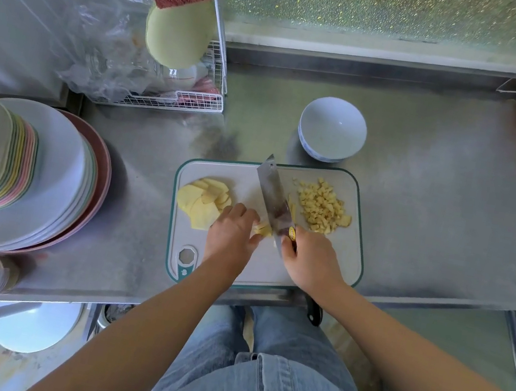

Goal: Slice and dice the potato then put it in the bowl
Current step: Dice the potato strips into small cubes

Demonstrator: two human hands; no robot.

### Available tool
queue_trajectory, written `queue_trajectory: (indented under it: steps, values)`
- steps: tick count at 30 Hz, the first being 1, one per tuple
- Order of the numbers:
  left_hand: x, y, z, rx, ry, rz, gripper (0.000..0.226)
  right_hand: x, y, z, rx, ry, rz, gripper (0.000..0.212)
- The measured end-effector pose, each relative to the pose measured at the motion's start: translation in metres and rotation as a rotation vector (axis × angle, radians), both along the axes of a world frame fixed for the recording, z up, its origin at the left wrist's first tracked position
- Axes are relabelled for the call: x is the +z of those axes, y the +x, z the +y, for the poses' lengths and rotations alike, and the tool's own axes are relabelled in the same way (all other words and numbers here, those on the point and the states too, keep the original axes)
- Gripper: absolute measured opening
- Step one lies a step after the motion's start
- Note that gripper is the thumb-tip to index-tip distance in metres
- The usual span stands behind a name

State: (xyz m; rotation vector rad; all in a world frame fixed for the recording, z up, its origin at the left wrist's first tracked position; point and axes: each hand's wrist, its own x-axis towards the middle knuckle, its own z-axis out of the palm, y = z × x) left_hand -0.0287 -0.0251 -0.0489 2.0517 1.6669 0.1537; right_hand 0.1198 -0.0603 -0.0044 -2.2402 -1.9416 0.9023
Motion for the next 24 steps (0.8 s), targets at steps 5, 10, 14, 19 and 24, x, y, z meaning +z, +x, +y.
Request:
queue_trajectory:
  steps: [5,10,14,19,24]
  values:
    - [-0.001,-0.002,0.000,0.010,0.003,-0.009,0.020,0.011,-0.001,-0.005,0.077,-0.017,-0.046,0.022]
    - [-0.002,-0.001,0.002,0.008,-0.004,0.001,0.018,0.012,-0.008,-0.008,0.098,-0.042,-0.096,0.018]
    - [-0.001,0.000,0.002,0.023,-0.010,-0.011,0.016,0.003,-0.014,-0.011,0.051,-0.037,-0.074,0.018]
    - [0.001,-0.001,0.002,0.017,-0.009,-0.010,0.016,-0.006,-0.017,-0.009,0.021,-0.008,-0.077,0.022]
    - [0.001,-0.003,0.001,0.011,-0.008,-0.022,0.021,-0.004,-0.012,0.002,0.009,0.004,-0.018,0.022]
